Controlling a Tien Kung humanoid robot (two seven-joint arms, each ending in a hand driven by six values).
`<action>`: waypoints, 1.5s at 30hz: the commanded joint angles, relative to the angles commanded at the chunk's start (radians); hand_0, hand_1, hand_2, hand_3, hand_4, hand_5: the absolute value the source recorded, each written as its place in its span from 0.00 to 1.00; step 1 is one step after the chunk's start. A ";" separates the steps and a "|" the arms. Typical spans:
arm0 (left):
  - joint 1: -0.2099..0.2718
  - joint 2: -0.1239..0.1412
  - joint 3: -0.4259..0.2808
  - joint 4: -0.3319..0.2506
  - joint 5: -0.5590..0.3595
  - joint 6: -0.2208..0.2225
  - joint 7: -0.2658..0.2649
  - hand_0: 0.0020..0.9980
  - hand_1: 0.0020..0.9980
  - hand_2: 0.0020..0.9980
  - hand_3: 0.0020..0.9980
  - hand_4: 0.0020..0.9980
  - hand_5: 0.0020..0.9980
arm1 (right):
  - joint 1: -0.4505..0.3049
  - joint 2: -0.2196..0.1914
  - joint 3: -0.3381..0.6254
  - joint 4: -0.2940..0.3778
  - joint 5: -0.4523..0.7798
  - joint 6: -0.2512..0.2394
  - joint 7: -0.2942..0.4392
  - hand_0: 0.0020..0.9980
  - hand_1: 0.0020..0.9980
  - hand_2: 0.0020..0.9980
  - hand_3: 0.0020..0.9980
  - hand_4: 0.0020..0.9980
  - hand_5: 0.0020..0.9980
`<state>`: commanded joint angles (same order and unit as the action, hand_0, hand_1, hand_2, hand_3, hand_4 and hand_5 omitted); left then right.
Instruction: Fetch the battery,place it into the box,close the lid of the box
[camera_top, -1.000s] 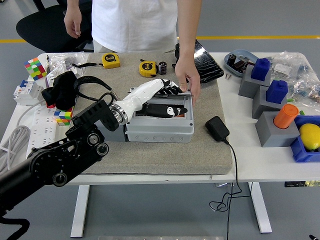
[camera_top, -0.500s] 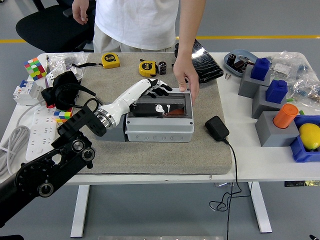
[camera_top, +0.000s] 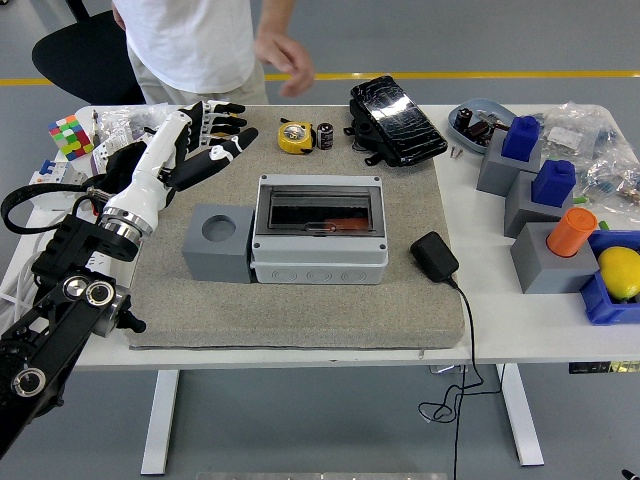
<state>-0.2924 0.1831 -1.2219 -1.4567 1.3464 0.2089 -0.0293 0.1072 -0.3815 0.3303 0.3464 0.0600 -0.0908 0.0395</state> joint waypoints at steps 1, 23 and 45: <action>0.010 -0.003 -0.016 0.004 -0.018 0.013 -0.014 0.58 0.68 0.67 0.71 0.93 0.58 | 0.001 -0.001 -0.004 -0.001 0.004 0.000 0.000 0.58 0.62 0.66 0.57 0.97 0.46; 0.102 0.001 -0.205 0.021 -0.112 0.050 -0.050 0.60 0.68 0.67 0.71 0.93 0.58 | 0.021 -0.003 -0.033 -0.016 0.045 0.006 -0.015 0.58 0.63 0.66 0.57 0.97 0.46; 0.093 -0.003 -0.233 0.027 -0.113 0.036 -0.032 0.52 0.64 0.61 0.69 0.95 0.60 | 0.030 -0.013 -0.055 -0.019 0.056 0.007 -0.027 0.58 0.63 0.66 0.57 0.97 0.46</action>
<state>-0.1995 0.1803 -1.4549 -1.4292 1.2333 0.2451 -0.0608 0.1371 -0.3946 0.2754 0.3269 0.1157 -0.0834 0.0123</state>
